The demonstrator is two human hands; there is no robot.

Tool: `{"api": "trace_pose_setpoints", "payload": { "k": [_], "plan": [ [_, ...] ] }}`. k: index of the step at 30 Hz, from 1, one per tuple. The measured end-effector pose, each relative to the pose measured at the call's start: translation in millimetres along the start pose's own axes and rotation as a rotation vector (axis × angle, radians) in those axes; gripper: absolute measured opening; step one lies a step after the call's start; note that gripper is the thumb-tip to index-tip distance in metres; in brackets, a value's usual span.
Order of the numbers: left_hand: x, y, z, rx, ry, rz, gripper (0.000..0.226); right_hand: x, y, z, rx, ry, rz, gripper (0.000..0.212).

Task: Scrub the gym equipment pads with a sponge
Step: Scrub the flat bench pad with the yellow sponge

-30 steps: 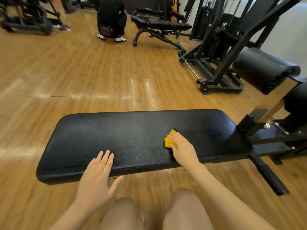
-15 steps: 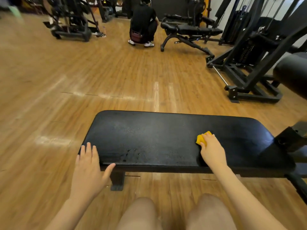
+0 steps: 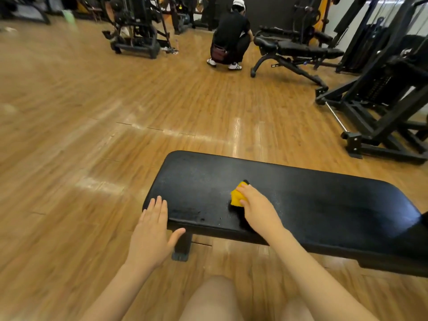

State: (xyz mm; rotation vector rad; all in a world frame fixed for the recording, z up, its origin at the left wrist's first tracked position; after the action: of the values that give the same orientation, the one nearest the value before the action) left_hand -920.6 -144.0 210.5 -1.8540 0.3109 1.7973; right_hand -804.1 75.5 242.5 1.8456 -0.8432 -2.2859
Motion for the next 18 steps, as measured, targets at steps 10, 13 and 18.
{"api": "trace_pose_setpoints", "payload": {
  "k": [10,13,18],
  "plan": [
    [-1.7,14.0,3.9,-0.159,-0.013,-0.157,0.095,40.5,61.3,36.0,-0.264,0.084,-0.13,0.034],
    [-1.8,11.3,5.1,-0.149,-0.032,-0.116,0.093,58.8,86.8,55.5,-0.282,0.16,-0.094,0.045],
    [-2.0,12.8,6.3,-0.152,-0.014,-0.099,0.094,72.4,115.6,76.3,-0.374,0.255,-0.125,0.047]
  ]
}}
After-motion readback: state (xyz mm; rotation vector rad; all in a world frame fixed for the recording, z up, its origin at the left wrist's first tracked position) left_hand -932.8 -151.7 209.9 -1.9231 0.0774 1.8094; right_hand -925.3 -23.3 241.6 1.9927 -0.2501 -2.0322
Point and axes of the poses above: each hand's wrist, its own z-axis towards the middle knuckle, its own x-axis out of the palm, y = z × x, the point moved 6 cm from there along z, towards the middle knuckle, and after that the axes turned 12 degrees about -x, right-handed, at the moved point
